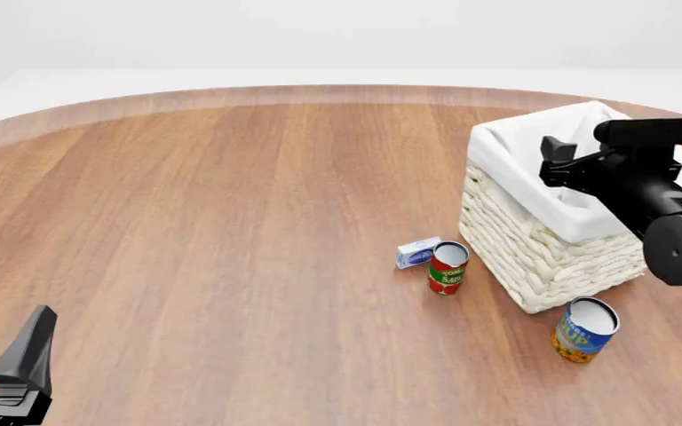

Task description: Pick up the ketchup, and put it in the basket.

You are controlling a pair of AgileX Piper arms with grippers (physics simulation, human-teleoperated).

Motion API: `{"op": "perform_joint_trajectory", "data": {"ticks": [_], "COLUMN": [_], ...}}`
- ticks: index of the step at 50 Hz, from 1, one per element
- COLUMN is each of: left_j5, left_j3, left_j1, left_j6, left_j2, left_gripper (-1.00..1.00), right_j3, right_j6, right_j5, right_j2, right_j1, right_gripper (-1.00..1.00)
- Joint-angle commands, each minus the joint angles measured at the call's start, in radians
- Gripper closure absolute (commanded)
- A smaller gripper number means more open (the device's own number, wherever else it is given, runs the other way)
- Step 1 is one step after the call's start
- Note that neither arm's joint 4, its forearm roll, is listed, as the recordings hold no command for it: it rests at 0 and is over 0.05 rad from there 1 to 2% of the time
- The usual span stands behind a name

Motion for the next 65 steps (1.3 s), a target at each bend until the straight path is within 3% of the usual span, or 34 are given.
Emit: {"op": "perform_joint_trajectory", "data": {"ticks": [1,65], "left_j5": [0.0,0.0], "left_j3": [0.0,0.0], "left_j1": [0.0,0.0], "left_j6": [0.0,0.0], "left_j2": [0.0,0.0], "left_gripper": [-1.0,-1.0], "right_j3": [-0.001,0.0], "right_j6": [0.002,0.008], "right_j5": [0.001,-0.006], "right_j2": [-0.003,0.01], "right_j1": [-0.001,0.005], "right_gripper": [-1.0,-1.0]}}
